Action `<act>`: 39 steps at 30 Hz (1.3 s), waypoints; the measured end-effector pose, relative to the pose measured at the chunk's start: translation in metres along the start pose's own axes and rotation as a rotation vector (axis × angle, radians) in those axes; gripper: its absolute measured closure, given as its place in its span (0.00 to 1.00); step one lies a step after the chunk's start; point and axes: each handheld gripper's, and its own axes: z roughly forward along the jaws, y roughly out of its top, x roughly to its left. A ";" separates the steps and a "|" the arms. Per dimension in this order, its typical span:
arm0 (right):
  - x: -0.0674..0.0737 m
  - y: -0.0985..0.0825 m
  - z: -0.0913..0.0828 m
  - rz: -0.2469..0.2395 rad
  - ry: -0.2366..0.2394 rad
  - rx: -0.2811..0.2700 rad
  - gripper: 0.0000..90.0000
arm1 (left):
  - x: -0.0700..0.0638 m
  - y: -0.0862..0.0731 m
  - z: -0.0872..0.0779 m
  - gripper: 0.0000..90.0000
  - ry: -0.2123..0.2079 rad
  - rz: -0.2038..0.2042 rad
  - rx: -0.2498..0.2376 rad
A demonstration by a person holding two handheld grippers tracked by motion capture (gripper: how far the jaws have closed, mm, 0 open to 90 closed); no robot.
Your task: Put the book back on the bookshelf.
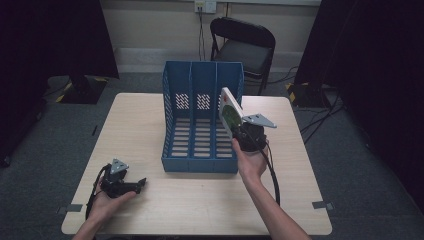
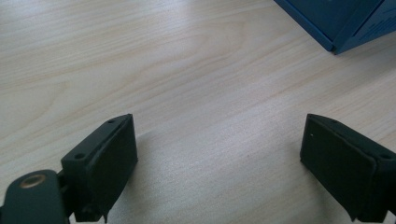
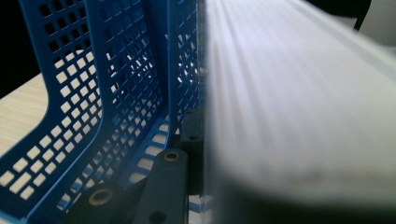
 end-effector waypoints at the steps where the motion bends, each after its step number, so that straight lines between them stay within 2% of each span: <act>1: 0.001 0.000 0.002 0.001 -0.004 0.002 0.85 | 0.000 0.000 0.000 0.12 0.000 0.000 0.000; 7: 0.008 -0.001 0.017 0.004 -0.080 0.001 0.85 | 0.000 0.000 0.000 0.12 0.000 0.001 0.000; 12: 0.015 -0.004 0.028 -0.011 -0.104 0.006 0.85 | 0.000 0.000 0.000 0.12 0.000 0.000 0.000; 18: 0.016 -0.012 0.040 -0.011 -0.095 0.006 0.85 | 0.000 0.000 0.000 0.12 0.001 0.000 0.000; 23: 0.015 -0.025 0.053 -0.006 -0.108 0.043 0.85 | 0.000 0.000 0.000 0.12 0.000 0.000 0.000; 32: 0.011 -0.036 0.061 0.002 -0.127 0.087 0.85 | 0.000 0.000 0.000 0.12 0.000 0.000 0.000; 39: 0.010 -0.041 0.063 -0.012 -0.110 0.106 0.85 | 0.000 0.000 0.000 0.12 0.000 0.000 0.000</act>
